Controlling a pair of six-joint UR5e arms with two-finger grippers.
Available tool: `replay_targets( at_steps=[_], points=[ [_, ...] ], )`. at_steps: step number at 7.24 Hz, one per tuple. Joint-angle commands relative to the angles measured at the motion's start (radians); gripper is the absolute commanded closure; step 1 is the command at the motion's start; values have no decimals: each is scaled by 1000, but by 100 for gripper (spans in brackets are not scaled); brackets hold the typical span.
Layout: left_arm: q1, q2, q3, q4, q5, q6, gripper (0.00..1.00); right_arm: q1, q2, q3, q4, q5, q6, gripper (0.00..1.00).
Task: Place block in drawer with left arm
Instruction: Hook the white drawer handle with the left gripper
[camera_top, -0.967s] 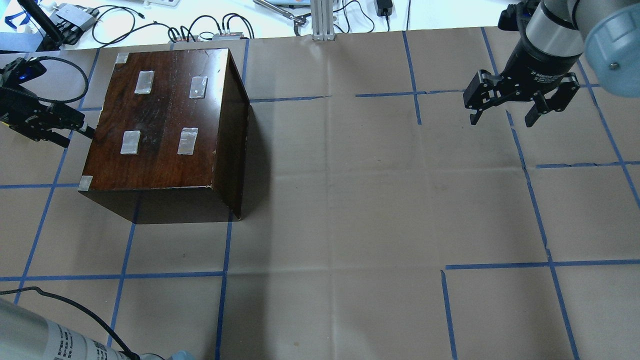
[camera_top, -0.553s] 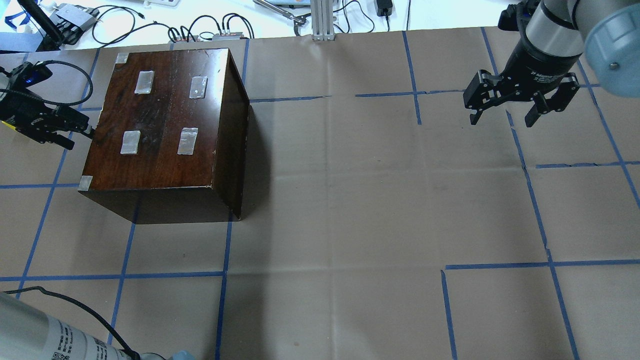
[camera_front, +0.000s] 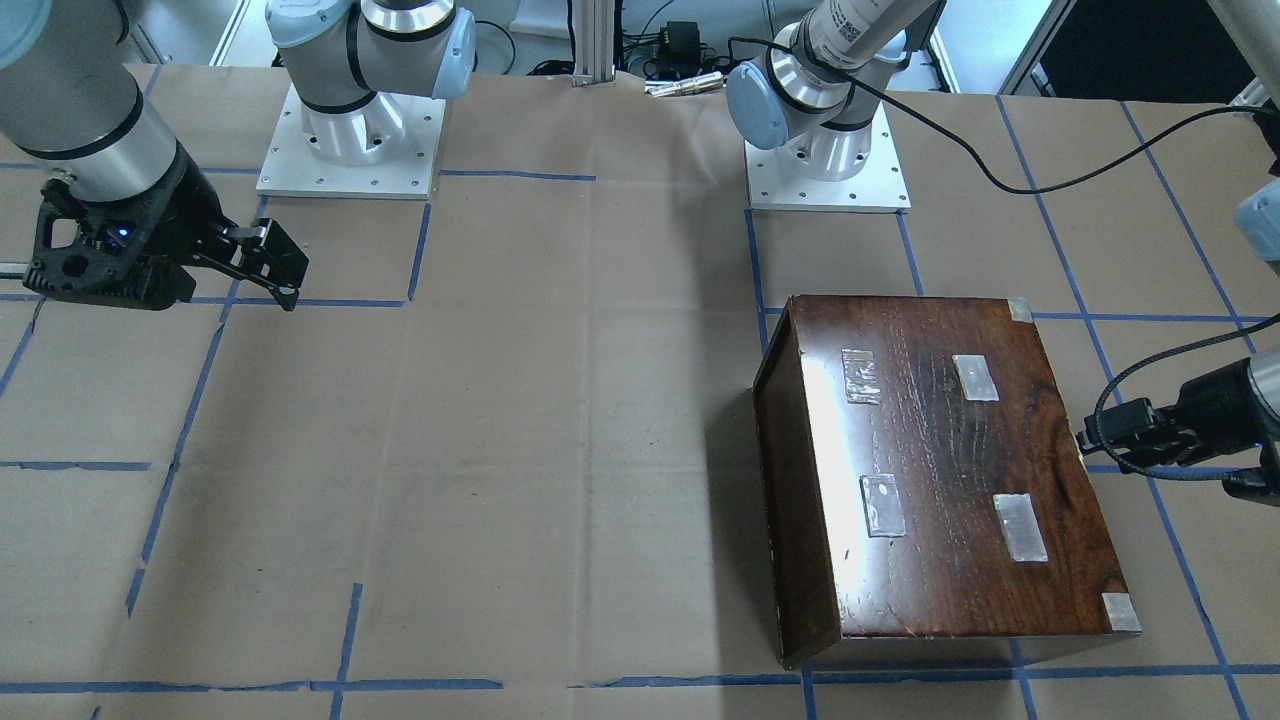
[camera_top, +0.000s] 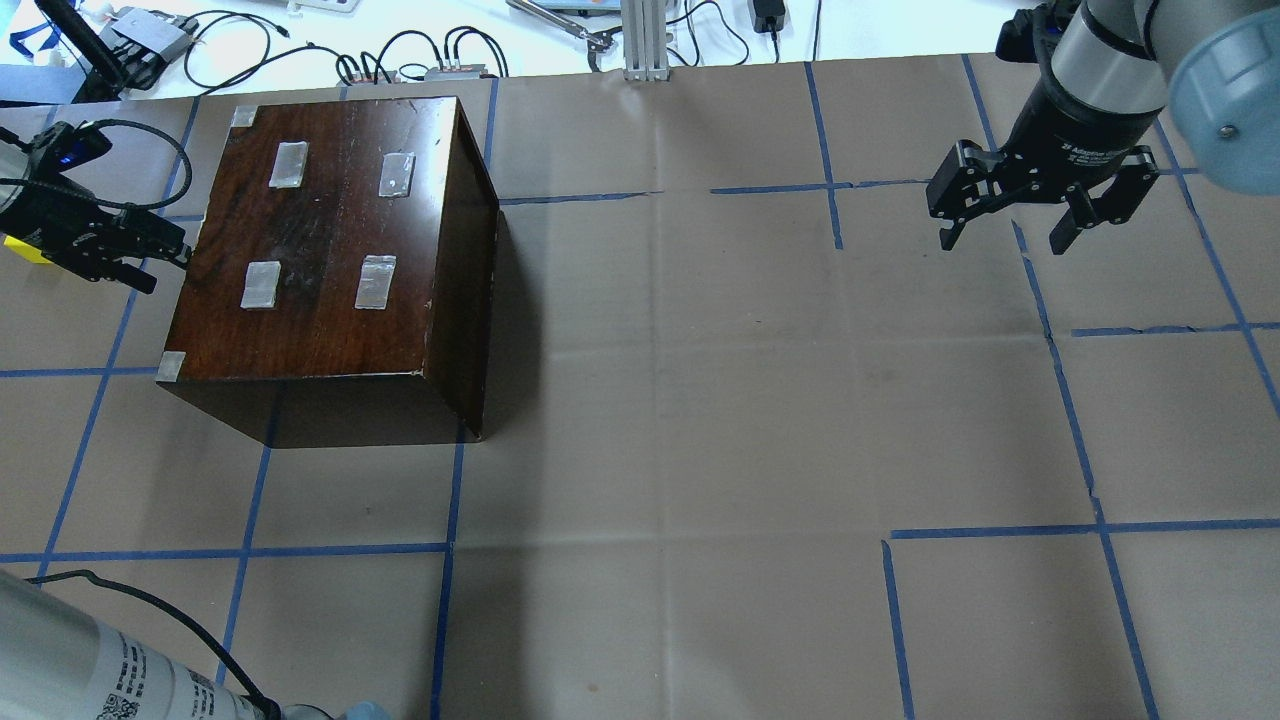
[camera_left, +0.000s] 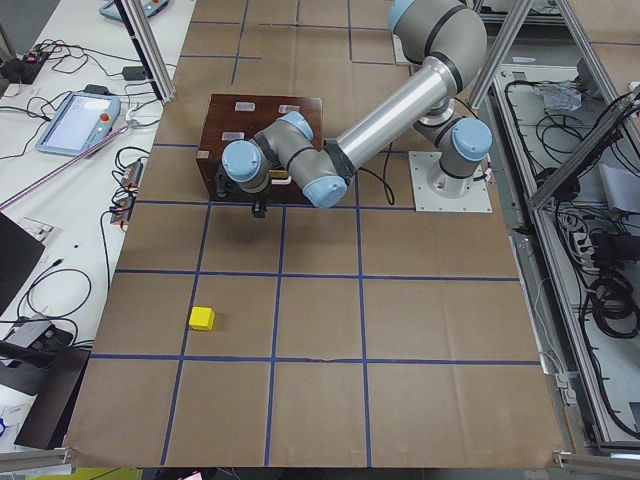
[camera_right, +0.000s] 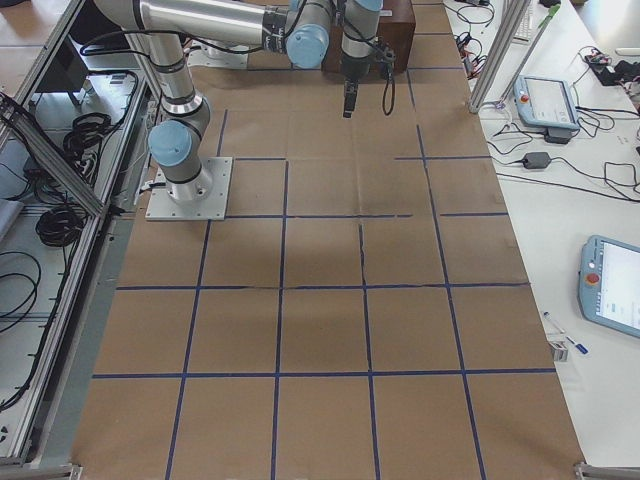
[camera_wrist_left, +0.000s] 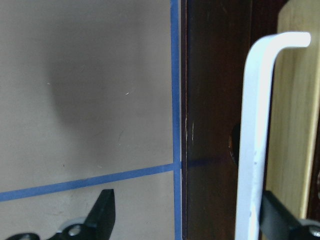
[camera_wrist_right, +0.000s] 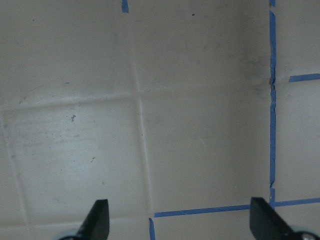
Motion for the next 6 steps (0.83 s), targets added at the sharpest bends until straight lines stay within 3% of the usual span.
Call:
replay_targets(
  at_steps=[1,6],
  points=[
    [1,-3,-4,16,0,-1,1,0,0,0,-1,0,0,0],
    [8,-26,20,44,10,5,1,0,0,0,-1,0,0,0]
  ],
)
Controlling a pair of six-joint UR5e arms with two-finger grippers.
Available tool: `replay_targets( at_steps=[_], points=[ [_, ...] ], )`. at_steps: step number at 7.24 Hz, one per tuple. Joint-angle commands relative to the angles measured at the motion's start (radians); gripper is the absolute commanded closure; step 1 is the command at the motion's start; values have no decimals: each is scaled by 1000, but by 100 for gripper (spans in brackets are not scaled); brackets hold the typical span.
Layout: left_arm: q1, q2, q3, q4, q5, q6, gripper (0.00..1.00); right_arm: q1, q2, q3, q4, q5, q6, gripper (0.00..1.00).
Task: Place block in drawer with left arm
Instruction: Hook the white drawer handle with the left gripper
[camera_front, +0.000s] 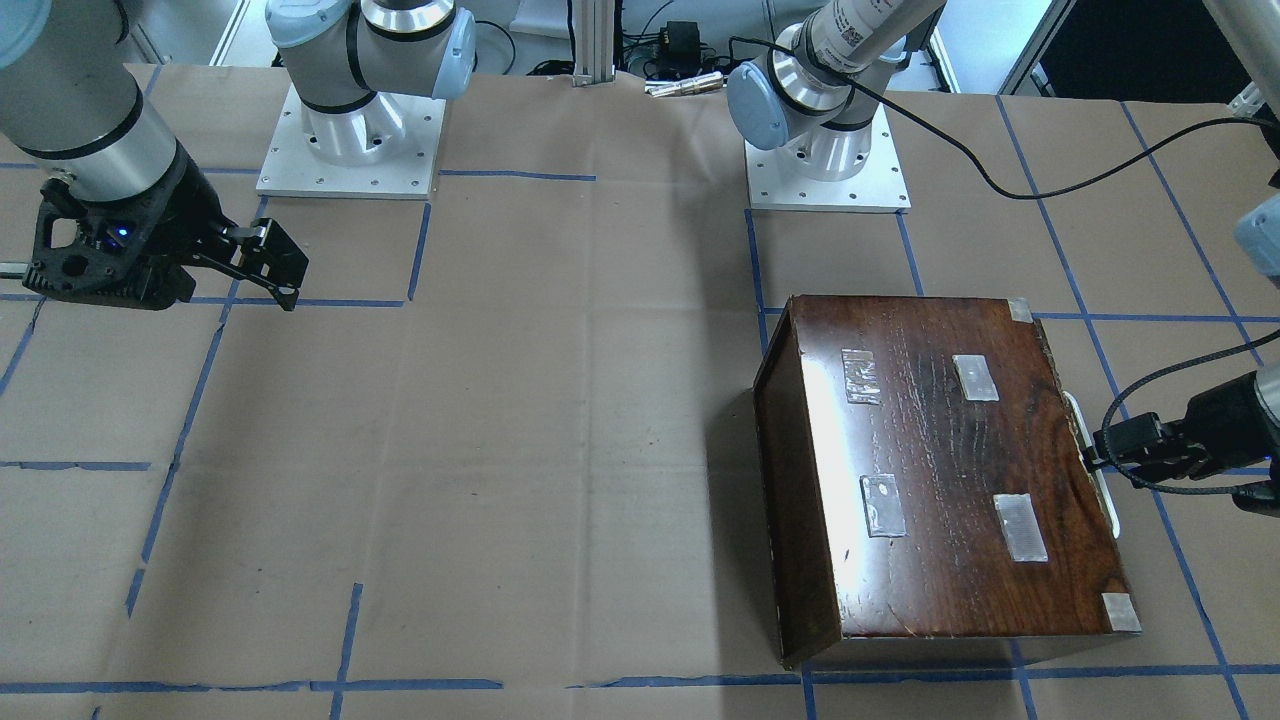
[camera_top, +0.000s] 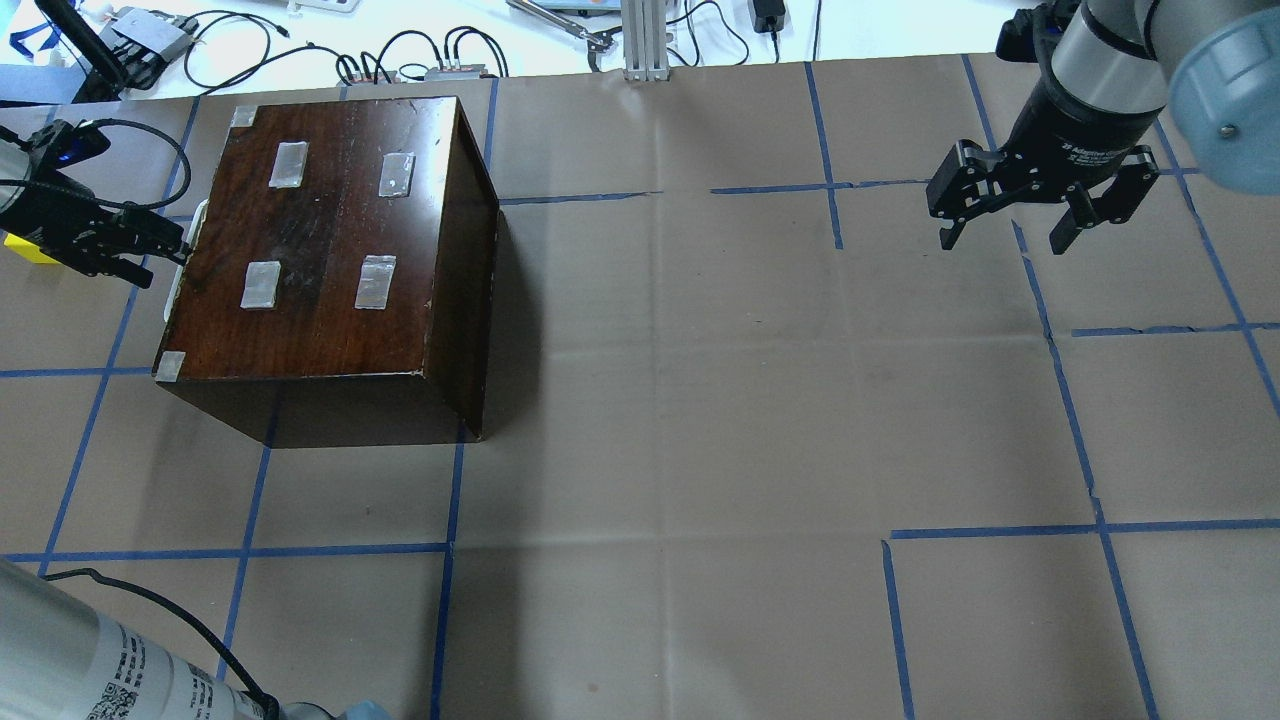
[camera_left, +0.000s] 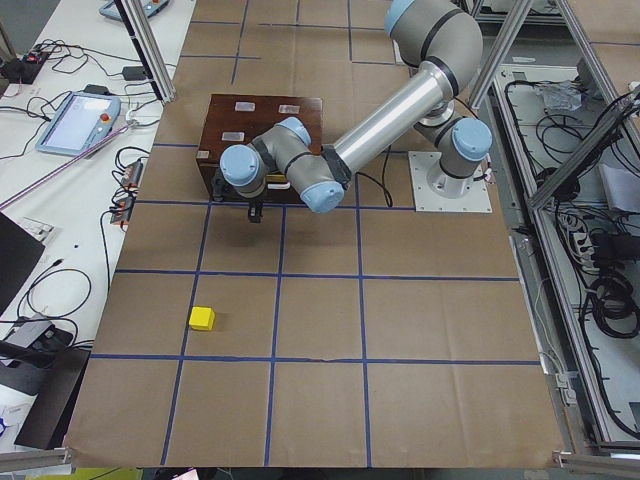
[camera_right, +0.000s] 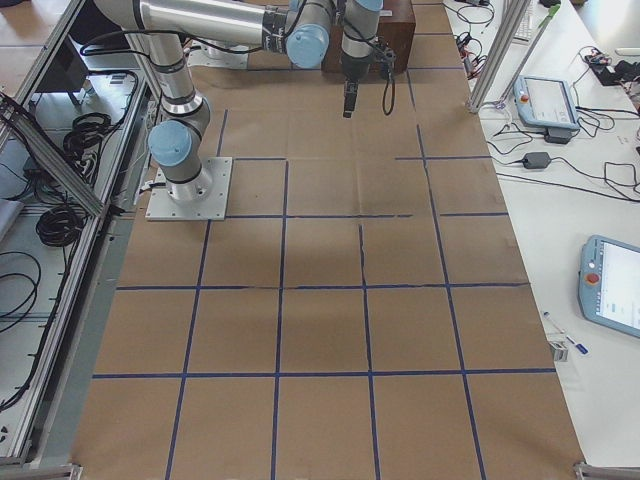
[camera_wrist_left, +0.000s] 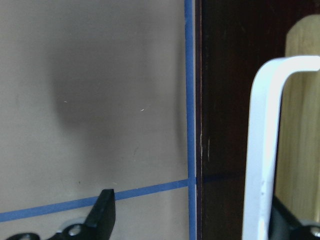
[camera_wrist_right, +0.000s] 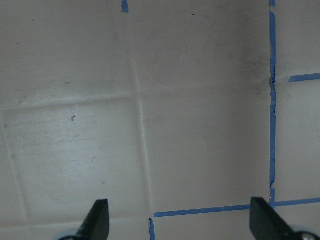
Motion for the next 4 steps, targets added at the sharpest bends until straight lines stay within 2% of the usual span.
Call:
replay_targets(
  at_steps=[1,4],
  points=[
    [8,-2,6,12,2,3,1,0,0,-1,0,0,0,0],
    [21,-2,9,25,39,8,1,0,0,0,0,0,0,0]
  ],
)
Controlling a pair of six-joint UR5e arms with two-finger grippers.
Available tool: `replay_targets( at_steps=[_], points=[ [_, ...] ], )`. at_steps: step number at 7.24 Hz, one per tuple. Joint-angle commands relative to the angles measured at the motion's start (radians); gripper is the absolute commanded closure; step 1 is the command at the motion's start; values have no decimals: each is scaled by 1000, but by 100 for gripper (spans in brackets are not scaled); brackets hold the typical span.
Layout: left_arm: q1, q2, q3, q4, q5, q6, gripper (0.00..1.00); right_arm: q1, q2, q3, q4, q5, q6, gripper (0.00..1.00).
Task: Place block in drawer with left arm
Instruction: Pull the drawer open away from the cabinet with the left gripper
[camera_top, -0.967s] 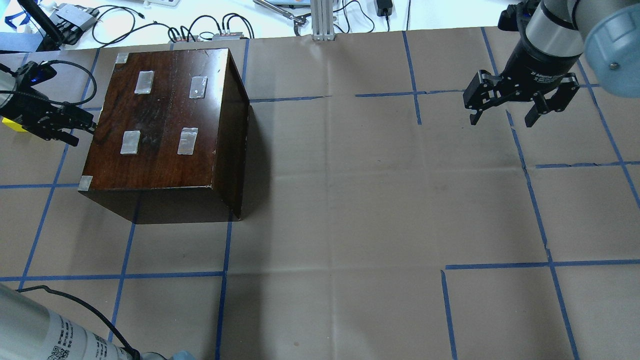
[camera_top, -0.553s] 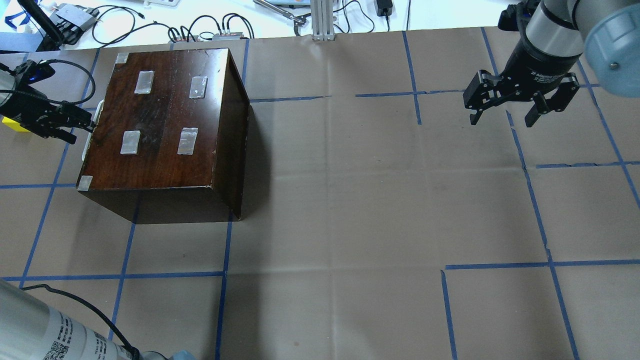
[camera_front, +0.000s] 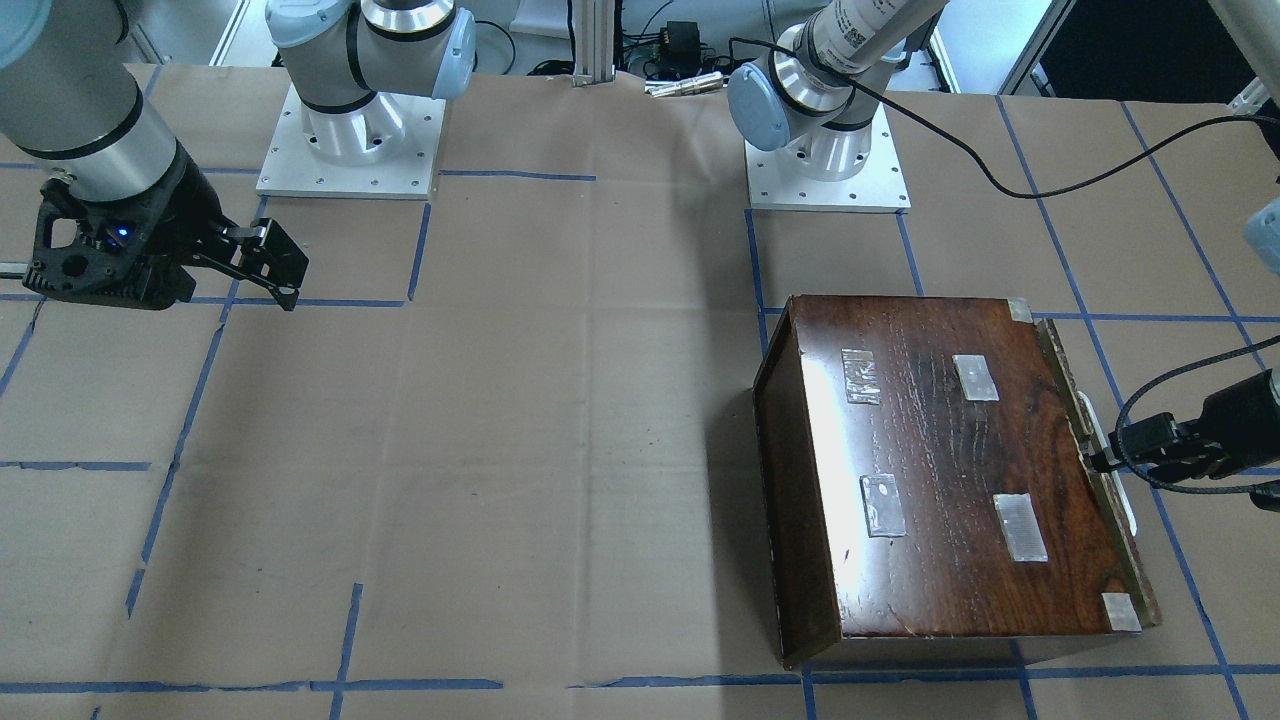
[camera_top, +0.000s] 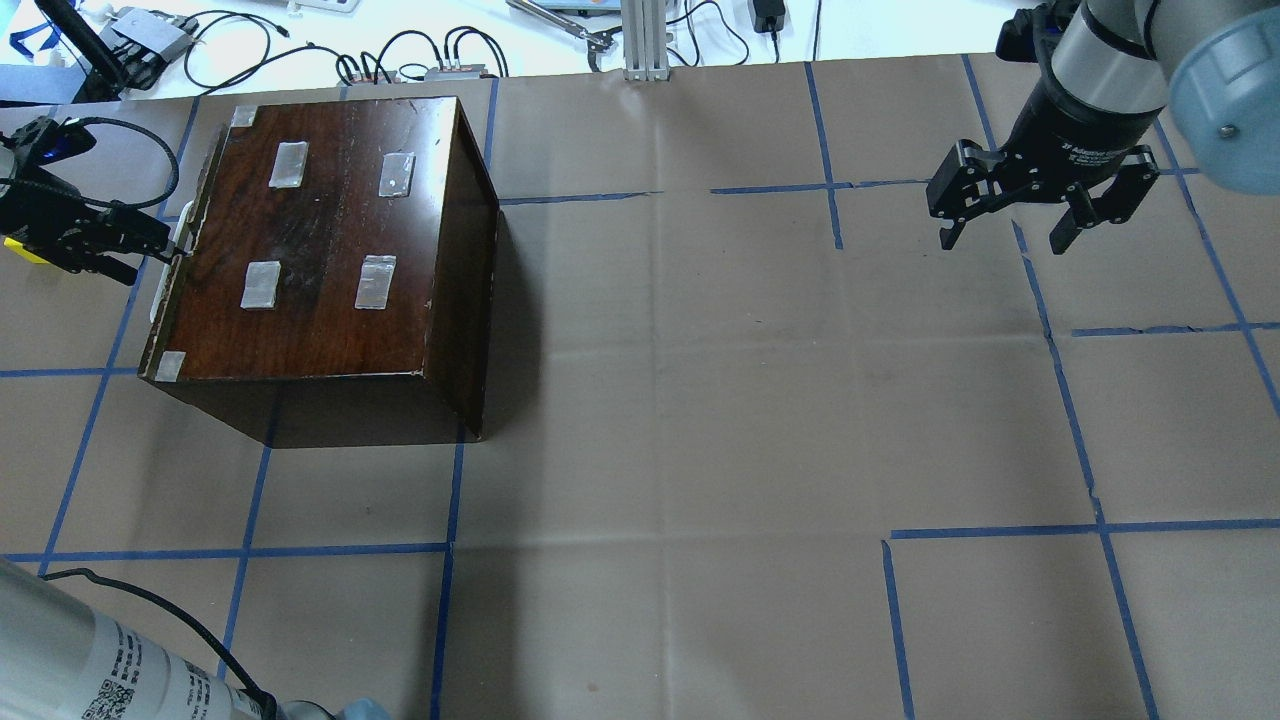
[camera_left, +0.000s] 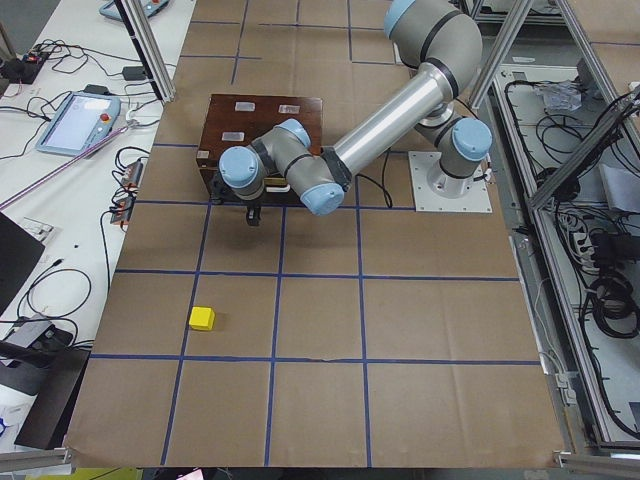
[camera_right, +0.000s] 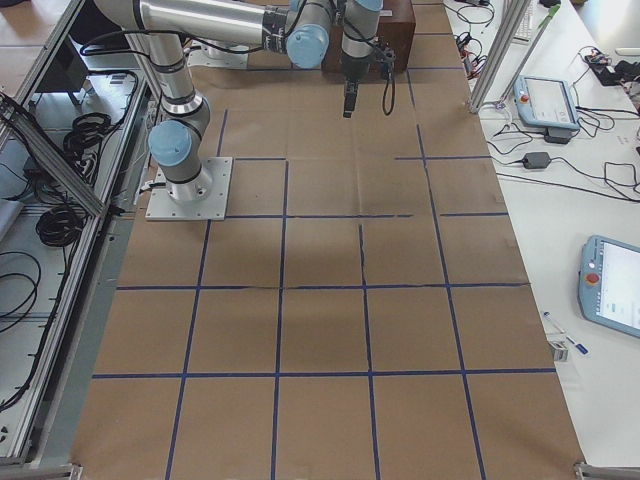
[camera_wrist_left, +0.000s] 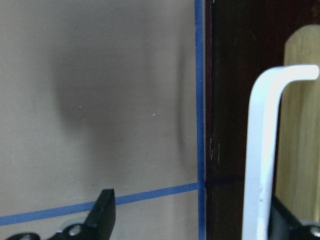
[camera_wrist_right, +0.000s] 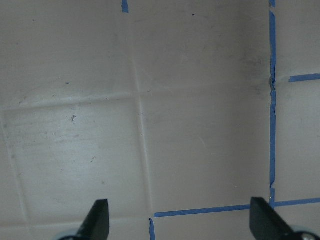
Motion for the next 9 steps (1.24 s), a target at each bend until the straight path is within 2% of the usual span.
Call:
replay_targets(
  at_steps=[1,9],
  points=[
    [28,0,2,3,10,13,1,0,0,-1,-1,0,0,0],
    [87,-44,68,3,18,33,1,0,0,0,-1,0,0,0]
  ],
)
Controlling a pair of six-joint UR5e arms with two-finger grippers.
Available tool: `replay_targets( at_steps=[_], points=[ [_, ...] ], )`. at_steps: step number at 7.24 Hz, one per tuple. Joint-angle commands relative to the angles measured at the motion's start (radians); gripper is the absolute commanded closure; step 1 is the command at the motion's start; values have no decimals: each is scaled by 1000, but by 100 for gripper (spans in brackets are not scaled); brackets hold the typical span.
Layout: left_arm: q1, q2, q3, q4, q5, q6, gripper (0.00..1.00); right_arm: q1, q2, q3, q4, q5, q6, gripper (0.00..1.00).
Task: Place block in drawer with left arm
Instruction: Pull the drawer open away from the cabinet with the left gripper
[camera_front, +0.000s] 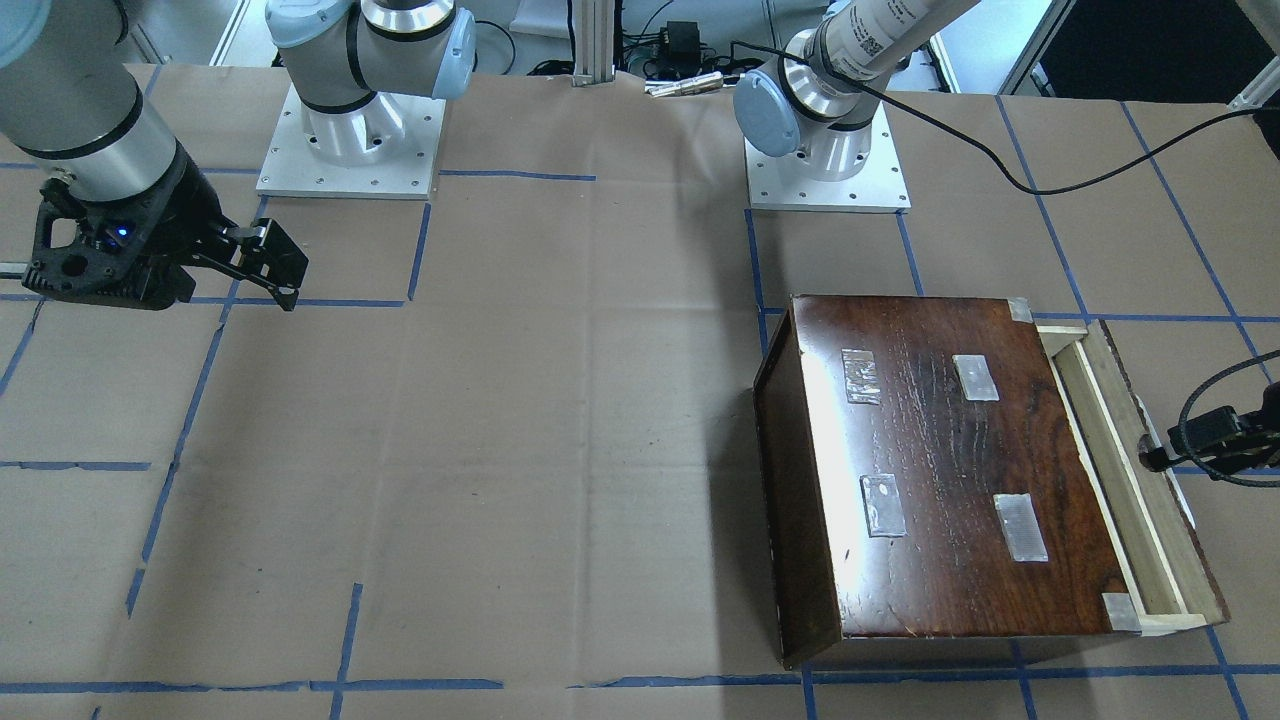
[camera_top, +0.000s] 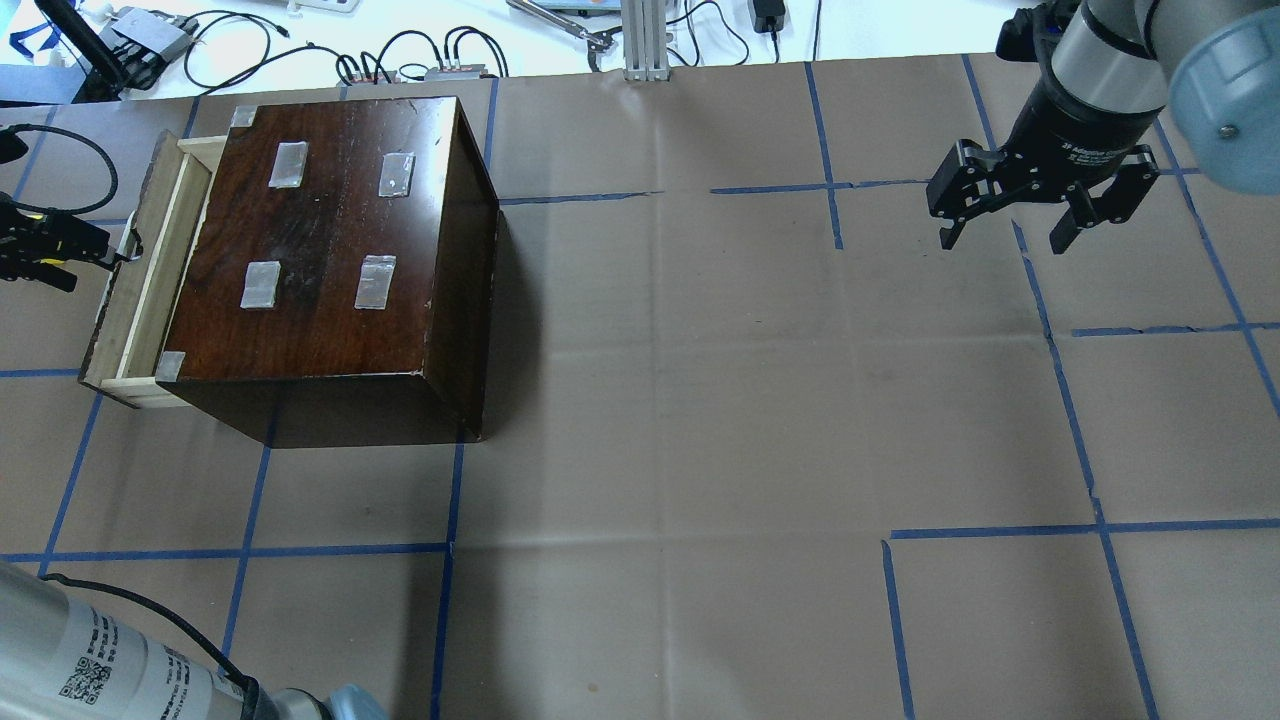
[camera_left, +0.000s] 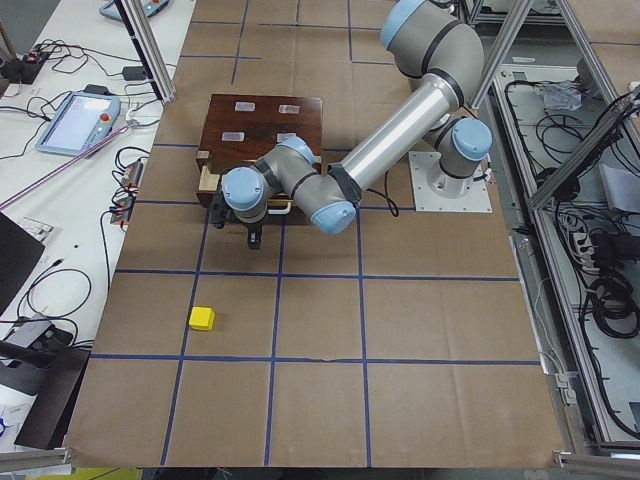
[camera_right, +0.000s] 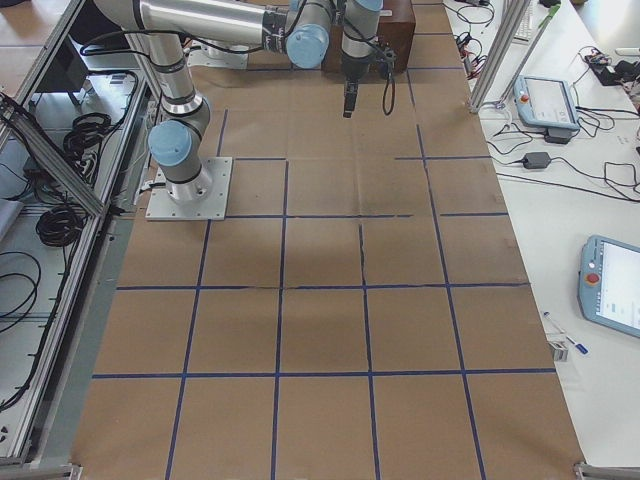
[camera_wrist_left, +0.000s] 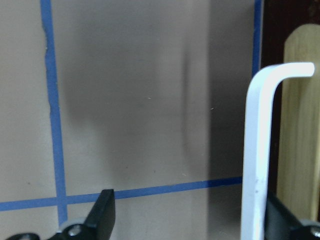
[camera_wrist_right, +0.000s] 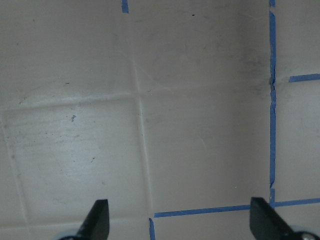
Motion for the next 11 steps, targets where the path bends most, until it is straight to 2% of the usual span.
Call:
replay_targets(
  at_steps=[1,4,8,11],
  points=[
    [4,-23,32,0,19,23,1,0,0,1,2,0,0,0],
    [50,-57,83,-8,39,80,1,0,0,1,0,0,0,0],
    [53,-20,98,-19,45,72,1,0,0,1,2,0,0,0],
    [53,-84,266,-28,88,72,1,0,0,1,0,0,0,0]
  ],
)
